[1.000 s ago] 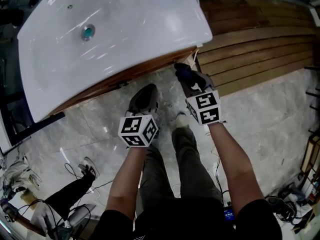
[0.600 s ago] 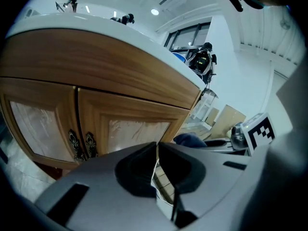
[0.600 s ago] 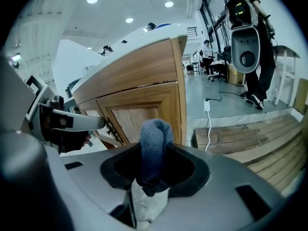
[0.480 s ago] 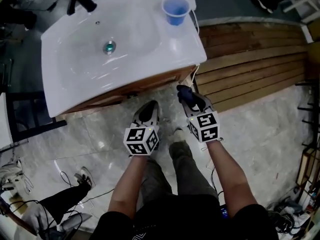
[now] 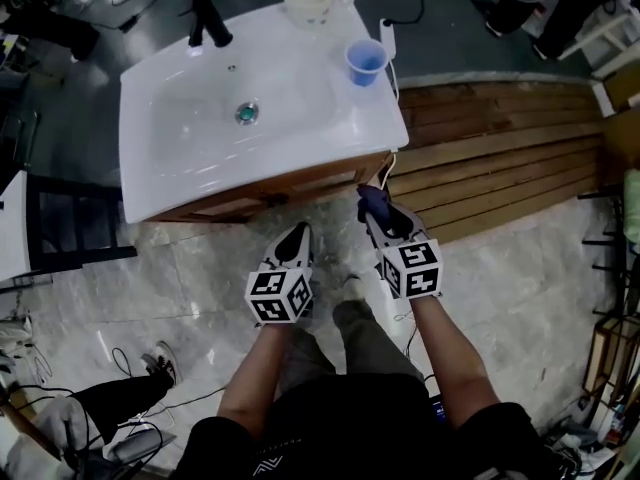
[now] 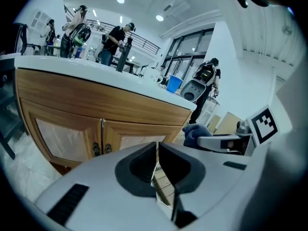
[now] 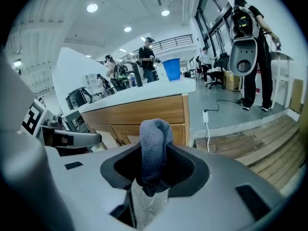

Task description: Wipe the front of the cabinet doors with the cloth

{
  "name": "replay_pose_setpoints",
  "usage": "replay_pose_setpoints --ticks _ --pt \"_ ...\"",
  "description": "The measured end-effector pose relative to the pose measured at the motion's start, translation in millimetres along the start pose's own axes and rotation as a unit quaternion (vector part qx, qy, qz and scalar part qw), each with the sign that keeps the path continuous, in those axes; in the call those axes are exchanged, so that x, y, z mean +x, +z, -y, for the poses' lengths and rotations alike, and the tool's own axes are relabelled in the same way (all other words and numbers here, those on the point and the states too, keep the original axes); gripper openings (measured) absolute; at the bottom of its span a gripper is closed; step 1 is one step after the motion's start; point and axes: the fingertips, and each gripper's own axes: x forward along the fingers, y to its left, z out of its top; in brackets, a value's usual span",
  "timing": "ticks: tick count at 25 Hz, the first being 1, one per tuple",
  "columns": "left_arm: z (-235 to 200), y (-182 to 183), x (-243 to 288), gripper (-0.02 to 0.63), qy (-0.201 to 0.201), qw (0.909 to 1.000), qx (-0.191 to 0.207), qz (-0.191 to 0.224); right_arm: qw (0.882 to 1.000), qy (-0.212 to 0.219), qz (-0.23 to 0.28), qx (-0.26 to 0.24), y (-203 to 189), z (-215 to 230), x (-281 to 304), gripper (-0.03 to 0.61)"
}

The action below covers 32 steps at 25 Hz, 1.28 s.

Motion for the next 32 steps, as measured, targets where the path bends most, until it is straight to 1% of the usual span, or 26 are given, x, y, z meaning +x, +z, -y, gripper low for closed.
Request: replay_pose_setpoints --ticks 4,9,17,24,27,32 --pt "5.7 15.1 -21.9 0.021 -0.006 0.9999 0.012 0.01 1.0 0.0 0.01 -0.018 12.9 -9.8 -21.2 0.152" --pt "5.7 32.6 -46.6 0.021 -0.007 0.9994 0.021 0.026 0.999 0.01 0.035 0.004 32.2 -24.3 -43.2 0.152" --pt "7.7 64.7 -82.2 0.021 -0.011 0.9975 0.034 0.061 0.997 0.028 0.071 0.003 61.0 -52.3 -76.3 0.152" --pt "21.8 73.9 -103.1 0.021 -0.018 0.9957 0.035 0.084 0.994 0.04 0.101 -0.003 77.4 -75.7 -101.4 0.152" --pt "29.2 79.2 -110.2 0.021 -0.028 0.9942 0.045 0.094 0.993 0.045 0.11 -0.008 82.4 -86.7 -109.7 0.152" --pt "29.3 87.2 -120.5 0.021 -0.025 0.9927 0.053 0.106 0.991 0.055 0.124 -0.015 87.1 -102.8 -116.2 0.152"
